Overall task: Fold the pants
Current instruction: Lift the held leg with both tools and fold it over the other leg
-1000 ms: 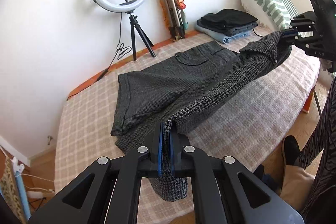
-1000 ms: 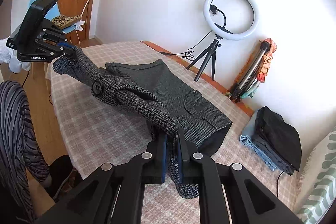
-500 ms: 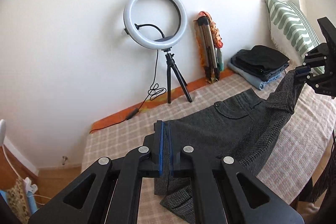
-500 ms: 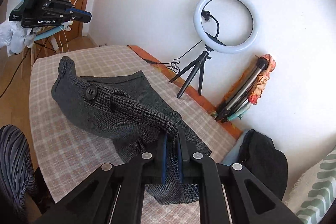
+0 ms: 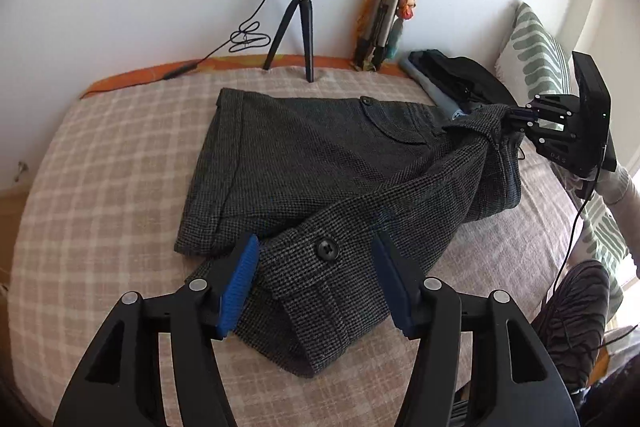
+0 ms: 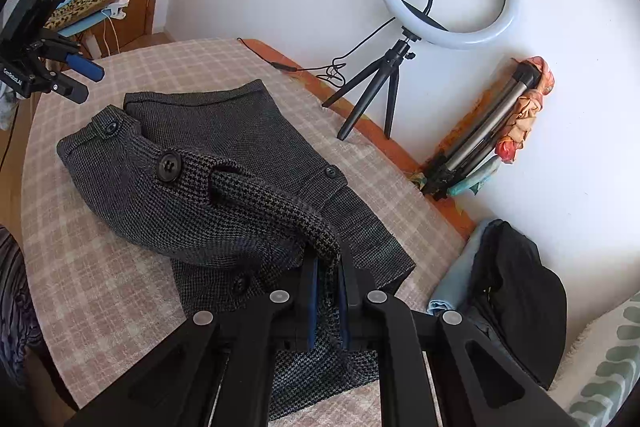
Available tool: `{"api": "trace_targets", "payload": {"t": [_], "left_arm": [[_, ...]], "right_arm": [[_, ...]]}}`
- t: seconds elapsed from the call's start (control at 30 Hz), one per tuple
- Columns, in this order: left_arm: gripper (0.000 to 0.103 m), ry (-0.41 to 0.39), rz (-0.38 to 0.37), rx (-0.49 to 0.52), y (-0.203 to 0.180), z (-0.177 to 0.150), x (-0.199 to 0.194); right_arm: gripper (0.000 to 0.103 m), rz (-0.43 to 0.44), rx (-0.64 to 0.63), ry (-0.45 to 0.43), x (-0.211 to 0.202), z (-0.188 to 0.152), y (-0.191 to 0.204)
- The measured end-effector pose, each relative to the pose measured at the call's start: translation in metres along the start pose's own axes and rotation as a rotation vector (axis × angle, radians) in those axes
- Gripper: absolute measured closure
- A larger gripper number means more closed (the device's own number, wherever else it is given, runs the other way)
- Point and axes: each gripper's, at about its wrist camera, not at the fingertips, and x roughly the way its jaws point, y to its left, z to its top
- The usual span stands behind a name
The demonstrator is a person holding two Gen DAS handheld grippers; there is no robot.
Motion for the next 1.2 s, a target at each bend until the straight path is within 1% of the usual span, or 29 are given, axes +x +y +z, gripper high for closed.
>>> {"api": "trace_targets", "payload": {"t": [0.07,0.17,0.2,0.27,0.3,0.33,0.37,0.4,0.43,0.47,0.5,0.53,0.63,0.73,0.83,1.0,1.07,1.1,1.2], "left_arm": [[0.045,0.039,-0.031,-0.076,0.01,-0.011,0.018],[0.045,0.072,-0.053,-0.131,0.015,-0.023,0.04],[0.045,0.069,-0.066,-0.148,0.016,-0.024,0.045],[0.045,0.04,-0.091,-0.183,0.015,-0.026,0.048],[0.046,0.027,-0.096,-0.19,0.013,-0.026,0.049],[0.047,0.012,-0.083,-0.189,0.011,-0.026,0.049],[0.057,-0.006,-0.07,-0.184,0.009,-0.026,0.046],[0.065,-0.018,-0.065,-0.176,0.007,-0.027,0.045],[0.067,-0.034,-0.058,-0.17,0.006,-0.027,0.041],[0.075,-0.055,-0.061,-0.166,0.005,-0.027,0.038],[0.08,-0.072,-0.068,-0.158,0.004,-0.027,0.034],[0.089,-0.086,-0.063,-0.147,0.002,-0.028,0.029],[0.09,-0.127,-0.055,-0.095,-0.008,-0.028,0.012],[0.09,-0.185,-0.025,-0.051,-0.014,-0.023,-0.011],[0.09,-0.246,-0.009,-0.045,-0.012,-0.009,-0.037],[0.09,-0.359,0.022,0.042,-0.019,0.033,-0.076],[0.091,-0.386,0.056,0.091,-0.022,0.052,-0.079],[0.091,-0.39,0.056,0.1,-0.021,0.063,-0.078],[0.091,-0.395,0.056,0.081,-0.008,0.099,-0.063]], "right_arm": [[0.097,-0.001,-0.003,0.004,0.003,-0.002,0.001],[0.097,0.0,0.0,0.005,0.004,-0.004,0.002],[0.097,0.0,0.002,0.007,0.005,-0.005,0.002],[0.097,-0.001,0.002,0.011,0.006,-0.006,0.002],[0.097,-0.001,0.002,0.012,0.006,-0.006,0.002],[0.097,-0.001,0.002,0.013,0.006,-0.007,0.002],[0.097,-0.001,0.002,0.014,0.005,-0.008,0.003],[0.097,0.001,0.004,0.014,0.004,-0.009,0.003],[0.097,0.003,0.006,0.013,0.003,-0.01,0.003],[0.097,0.005,0.009,0.012,0.001,-0.012,0.004],[0.097,0.007,0.012,0.011,-0.001,-0.013,0.004],[0.097,0.01,0.016,0.011,-0.004,-0.015,0.005],[0.097,0.016,0.009,0.007,-0.013,-0.021,0.011],[0.097,0.017,-0.007,0.004,-0.026,-0.027,0.015],[0.097,0.009,-0.025,-0.011,-0.042,-0.026,0.015],[0.097,-0.015,-0.068,-0.057,-0.069,-0.001,0.001],[0.097,-0.037,-0.089,-0.069,-0.07,0.012,-0.008],[0.097,-0.05,-0.096,-0.068,-0.067,0.019,-0.013],[0.097,-0.066,-0.106,-0.037,-0.042,0.04,-0.033]]}}
